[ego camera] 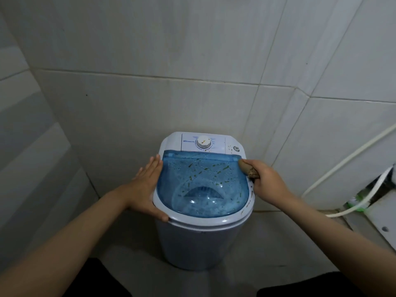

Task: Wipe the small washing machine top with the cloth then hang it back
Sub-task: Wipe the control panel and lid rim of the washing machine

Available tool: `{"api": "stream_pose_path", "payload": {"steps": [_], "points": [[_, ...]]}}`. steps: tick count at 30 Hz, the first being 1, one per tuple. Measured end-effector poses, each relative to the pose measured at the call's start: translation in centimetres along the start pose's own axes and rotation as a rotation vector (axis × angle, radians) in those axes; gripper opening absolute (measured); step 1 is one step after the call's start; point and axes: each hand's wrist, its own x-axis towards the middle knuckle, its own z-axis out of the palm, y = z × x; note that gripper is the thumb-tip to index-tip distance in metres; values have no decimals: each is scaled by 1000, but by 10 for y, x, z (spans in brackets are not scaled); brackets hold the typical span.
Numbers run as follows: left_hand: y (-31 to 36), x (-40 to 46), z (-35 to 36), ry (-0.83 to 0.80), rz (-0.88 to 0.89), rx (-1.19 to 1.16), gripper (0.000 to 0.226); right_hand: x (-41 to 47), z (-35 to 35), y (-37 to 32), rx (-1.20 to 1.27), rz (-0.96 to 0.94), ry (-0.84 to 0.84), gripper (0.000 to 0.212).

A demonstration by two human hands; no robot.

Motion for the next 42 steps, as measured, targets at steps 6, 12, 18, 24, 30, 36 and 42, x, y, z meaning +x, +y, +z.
{"api": "stream_pose_path", "payload": {"steps": [6, 12, 18, 24, 30, 36, 42], "points": [[2, 1, -1, -25, -13, 9, 162, -43, -2, -11, 16, 54, -18, 53], [4, 0, -1, -23, -23, 13, 164, -73, -2, -35, -123, 87, -40, 57], [4, 0, 0, -14, -31, 19, 163, -101, 3, -63, -311, 117, -144, 65], [3, 2, 2, -2, -44, 24, 162, -116, 32, -97, -677, 84, -59, 62], [4, 1, 2, 4, -48, 21, 162, -110, 50, -129, -774, 122, -149, 57], [4, 2, 4, 6, -60, 19, 165, -104, 38, -170, -637, 34, -279, 50], [3, 1, 4, 0, -49, -18, 161, -60, 3, -158, 112, 81, -452, 17]]}}
